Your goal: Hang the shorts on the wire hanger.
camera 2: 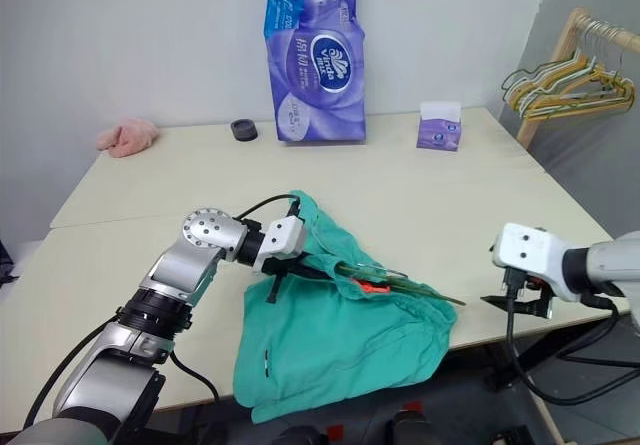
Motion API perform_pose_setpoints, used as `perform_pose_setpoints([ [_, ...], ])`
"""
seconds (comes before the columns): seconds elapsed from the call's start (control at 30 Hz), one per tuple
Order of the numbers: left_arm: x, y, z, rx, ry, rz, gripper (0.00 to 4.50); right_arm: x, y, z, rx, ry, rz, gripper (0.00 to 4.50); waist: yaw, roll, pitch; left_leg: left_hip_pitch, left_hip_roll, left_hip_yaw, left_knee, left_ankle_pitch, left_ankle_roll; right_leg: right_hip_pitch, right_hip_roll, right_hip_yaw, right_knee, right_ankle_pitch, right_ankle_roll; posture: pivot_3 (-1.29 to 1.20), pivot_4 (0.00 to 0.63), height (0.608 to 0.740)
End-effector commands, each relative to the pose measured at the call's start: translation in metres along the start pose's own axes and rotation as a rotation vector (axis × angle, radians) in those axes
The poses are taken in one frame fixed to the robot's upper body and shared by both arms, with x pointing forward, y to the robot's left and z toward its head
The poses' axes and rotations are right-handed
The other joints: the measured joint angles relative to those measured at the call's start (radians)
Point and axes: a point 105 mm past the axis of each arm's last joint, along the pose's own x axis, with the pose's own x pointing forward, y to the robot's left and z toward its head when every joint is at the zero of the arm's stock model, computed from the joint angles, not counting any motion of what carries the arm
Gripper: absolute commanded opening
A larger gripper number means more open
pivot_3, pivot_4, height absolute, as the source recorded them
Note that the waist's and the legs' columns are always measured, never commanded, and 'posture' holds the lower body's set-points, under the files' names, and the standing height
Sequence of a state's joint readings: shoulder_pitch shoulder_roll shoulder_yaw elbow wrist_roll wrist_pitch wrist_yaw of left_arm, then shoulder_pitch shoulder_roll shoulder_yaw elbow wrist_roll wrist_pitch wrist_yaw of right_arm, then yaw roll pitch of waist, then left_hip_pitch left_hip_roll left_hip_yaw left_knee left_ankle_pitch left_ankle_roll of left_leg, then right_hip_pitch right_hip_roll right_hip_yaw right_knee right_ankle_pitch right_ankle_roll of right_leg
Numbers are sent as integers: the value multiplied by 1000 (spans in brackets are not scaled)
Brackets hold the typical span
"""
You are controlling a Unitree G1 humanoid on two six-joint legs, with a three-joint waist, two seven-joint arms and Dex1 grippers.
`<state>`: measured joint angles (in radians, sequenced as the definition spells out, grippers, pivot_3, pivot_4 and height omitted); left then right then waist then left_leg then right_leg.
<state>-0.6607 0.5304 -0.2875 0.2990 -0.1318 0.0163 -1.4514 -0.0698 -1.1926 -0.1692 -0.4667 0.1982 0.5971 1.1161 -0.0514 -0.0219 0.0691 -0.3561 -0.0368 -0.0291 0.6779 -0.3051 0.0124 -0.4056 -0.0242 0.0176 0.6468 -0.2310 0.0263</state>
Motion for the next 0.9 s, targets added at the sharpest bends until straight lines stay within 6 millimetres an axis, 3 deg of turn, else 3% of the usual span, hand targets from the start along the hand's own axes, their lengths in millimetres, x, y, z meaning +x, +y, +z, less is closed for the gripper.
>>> perform_pose_setpoints([
  [0.03,-1,4,10,38,-18,13,0,-18,-9,-7,14,27,-84,4485,-1,0,0,0,0,0,0,0,0,0,0,0,0,0,0,-175,35,740],
  [0.17,0,4,9,32,-21,10,0,-34,-11,-33,106,90,-165,4485,-2,0,0,0,0,1,1,0,0,0,0,1,0,0,0,-183,39,740],
  [0.23,0,4,8,32,-21,11,0,-40,-4,-46,173,113,-171,4485,-1,0,0,0,0,1,1,0,1,0,0,1,0,0,1,-183,39,740],
  [0.3,-1,7,9,29,-29,26,0,-38,17,-53,305,72,-134,4485,-1,0,0,0,0,1,1,0,1,0,0,1,0,0,1,-186,42,740],
  [0.43,-3,16,14,-12,-75,80,0,-9,62,-37,454,-57,-21,4485,-6,1,0,0,0,1,1,-1,1,1,1,1,0,-2,5,-193,49,740],
  [0.5,-6,19,16,-39,-93,100,0,7,71,-26,524,-124,-20,4485,-13,1,-1,0,0,1,1,-1,1,1,1,2,1,-2,5,-197,49,740],
  [0.7,-18,22,19,-148,-142,126,0,36,66,-11,688,-220,-102,4485,-31,3,-1,1,1,1,1,-1,0,0,1,2,0,-2,5,-191,50,740],
  [0.9,-31,28,17,-199,-151,161,0,53,71,-9,826,-234,-37,4485,-30,3,-1,0,1,0,1,-1,0,0,0,1,0,0,1,-178,51,740],
])
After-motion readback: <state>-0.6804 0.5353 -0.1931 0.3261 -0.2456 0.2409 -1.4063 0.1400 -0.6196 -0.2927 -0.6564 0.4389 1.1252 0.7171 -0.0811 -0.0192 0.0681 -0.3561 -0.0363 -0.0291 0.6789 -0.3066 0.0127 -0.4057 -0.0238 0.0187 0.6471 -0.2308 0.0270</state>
